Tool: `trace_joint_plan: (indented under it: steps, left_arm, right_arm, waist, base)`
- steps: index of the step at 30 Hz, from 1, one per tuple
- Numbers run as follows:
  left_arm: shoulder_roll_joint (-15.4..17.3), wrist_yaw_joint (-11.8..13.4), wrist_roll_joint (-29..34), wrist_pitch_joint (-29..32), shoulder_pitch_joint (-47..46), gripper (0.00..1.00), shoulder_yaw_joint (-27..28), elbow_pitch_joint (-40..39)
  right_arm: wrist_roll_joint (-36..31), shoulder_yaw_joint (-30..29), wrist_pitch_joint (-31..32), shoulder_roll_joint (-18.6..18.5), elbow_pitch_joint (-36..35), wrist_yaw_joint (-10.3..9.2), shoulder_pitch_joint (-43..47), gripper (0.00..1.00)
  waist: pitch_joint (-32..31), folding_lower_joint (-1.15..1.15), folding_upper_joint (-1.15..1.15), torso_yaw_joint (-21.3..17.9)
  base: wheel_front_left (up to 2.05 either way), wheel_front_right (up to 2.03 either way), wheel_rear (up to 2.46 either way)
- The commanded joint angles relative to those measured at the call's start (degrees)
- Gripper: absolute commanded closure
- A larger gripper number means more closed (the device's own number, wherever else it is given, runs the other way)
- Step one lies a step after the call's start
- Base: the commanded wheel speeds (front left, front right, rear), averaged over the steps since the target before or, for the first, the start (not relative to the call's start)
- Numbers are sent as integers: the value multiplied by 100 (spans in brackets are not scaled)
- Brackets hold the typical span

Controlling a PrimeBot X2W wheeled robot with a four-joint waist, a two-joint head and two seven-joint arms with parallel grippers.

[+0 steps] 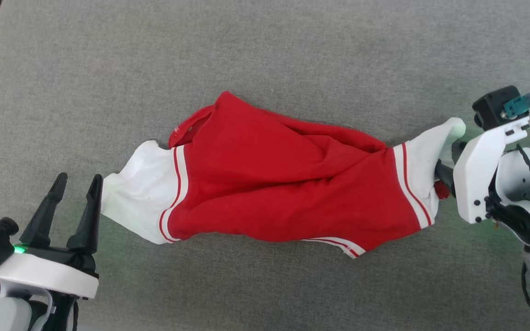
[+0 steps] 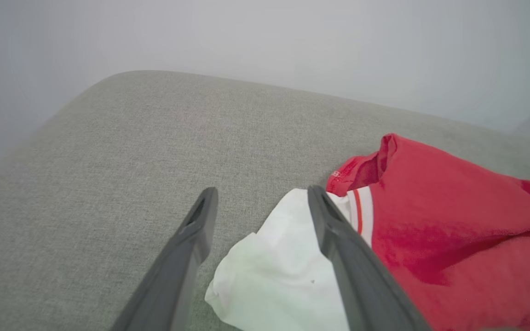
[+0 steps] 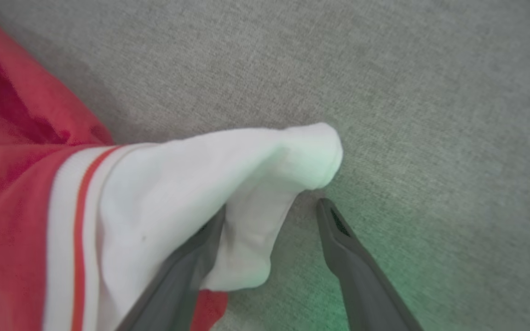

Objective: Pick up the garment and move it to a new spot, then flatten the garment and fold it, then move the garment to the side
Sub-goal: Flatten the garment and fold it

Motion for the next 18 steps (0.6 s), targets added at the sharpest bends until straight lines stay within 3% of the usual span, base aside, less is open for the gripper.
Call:
trace_joint_plan:
  steps: [1, 2, 4, 5, 6, 11, 18]
  left_arm:
    - [-4, 13, -24, -28, -64, 0, -8, -9]
    - [-7, 13, -31, -28, -85, 0, -12, -5]
    - [-15, 13, -68, -28, -105, 0, -17, 9]
    - [-18, 13, -78, -28, -111, 0, -23, 14]
    - [-20, 13, -71, -28, -113, 0, -25, 18]
    - [-35, 13, -105, -29, -109, 0, -31, 35]
    - [11, 13, -62, -29, -9, 0, 27, -14]
  right_arm:
    - [-62, 66, 89, 38, 144, -5, 3, 0]
    - [-86, 85, 116, 56, 192, -4, -4, 3]
    - [-133, 92, 128, 75, 252, -4, -10, 63]
    - [-155, 92, 120, 79, 267, -4, -18, 78]
    - [-160, 82, 104, 88, 282, -5, -29, 100]
    - [-231, -54, -177, 87, 227, -11, -88, 100]
    - [-536, -611, -1050, -9, -205, -8, -245, 100]
  waist:
    - [61, 0, 0, 38]
    - [83, 0, 0, 48]
    - [109, 0, 0, 62]
    - [120, 0, 0, 67]
    - [129, 0, 0, 68]
    - [125, 0, 0, 26]
    - [-7, 0, 0, -212]
  base:
    - [0, 0, 0]
    - [0, 0, 0]
    - [0, 0, 0]
    - [0, 0, 0]
    - [0, 0, 0]
    - [0, 0, 0]
    - [0, 0, 0]
